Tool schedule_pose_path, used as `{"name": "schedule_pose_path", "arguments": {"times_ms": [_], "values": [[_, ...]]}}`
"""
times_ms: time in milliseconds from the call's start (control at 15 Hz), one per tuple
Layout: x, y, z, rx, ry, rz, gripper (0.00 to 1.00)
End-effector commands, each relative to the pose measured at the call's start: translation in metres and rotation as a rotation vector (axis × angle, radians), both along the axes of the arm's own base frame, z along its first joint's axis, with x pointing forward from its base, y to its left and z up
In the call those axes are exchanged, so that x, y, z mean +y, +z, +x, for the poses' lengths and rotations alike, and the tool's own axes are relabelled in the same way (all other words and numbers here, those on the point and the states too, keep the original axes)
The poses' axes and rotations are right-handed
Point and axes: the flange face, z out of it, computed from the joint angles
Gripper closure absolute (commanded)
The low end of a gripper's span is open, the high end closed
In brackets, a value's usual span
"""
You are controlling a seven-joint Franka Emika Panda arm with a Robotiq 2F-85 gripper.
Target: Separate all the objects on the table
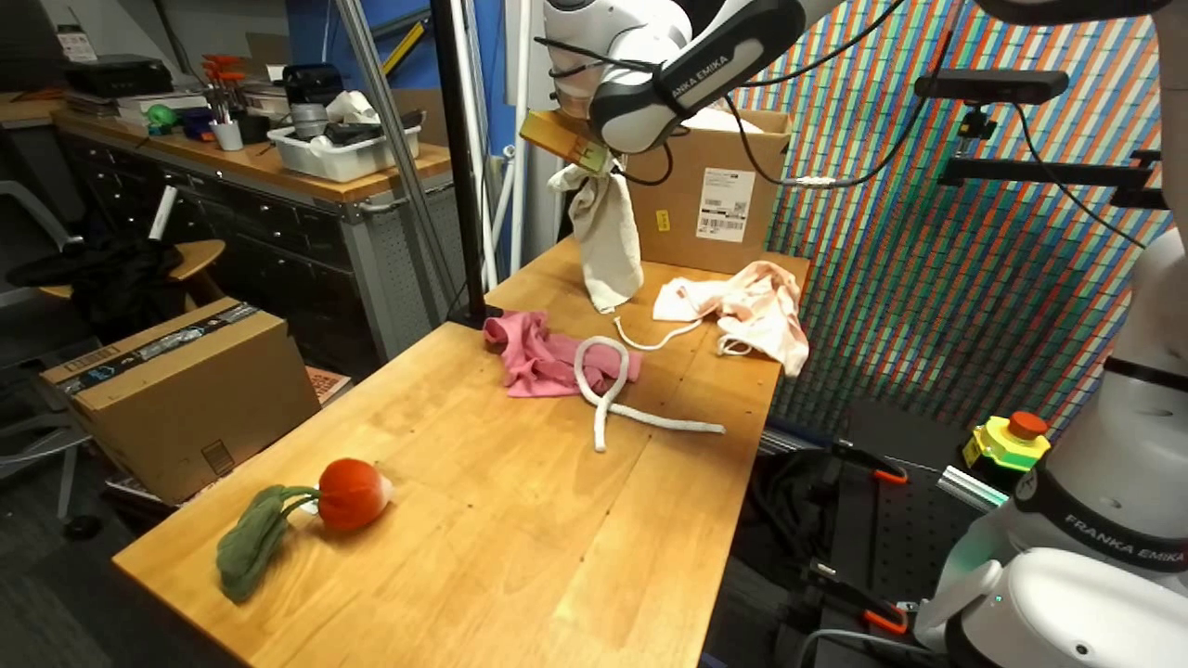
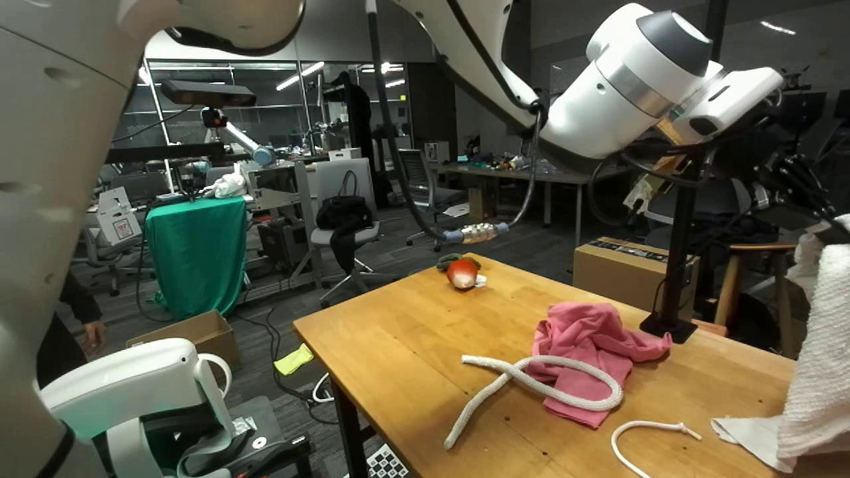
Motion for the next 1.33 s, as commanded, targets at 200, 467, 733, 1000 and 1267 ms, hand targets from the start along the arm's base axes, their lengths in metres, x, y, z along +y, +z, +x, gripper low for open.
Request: {"name": "schedule_pose_path", "arguments": {"times_ms": [200, 467, 733, 1000, 1267], "values": [[-0.003, -0.034, 0.045, -0.049, -0.05, 0.11, 0.92], [-0.012, -0.058, 0.058, -0.046, -0.086, 0.134, 0.92], [-0.017, -0.078, 0.062, -0.016, -0.089, 0.172, 0.64], [-0.013, -0.089, 0.062, 0.034, -0.035, 0.21, 0.36], [0.014, -0.094, 0.058, 0.088, 0.094, 0.308, 0.05]]}}
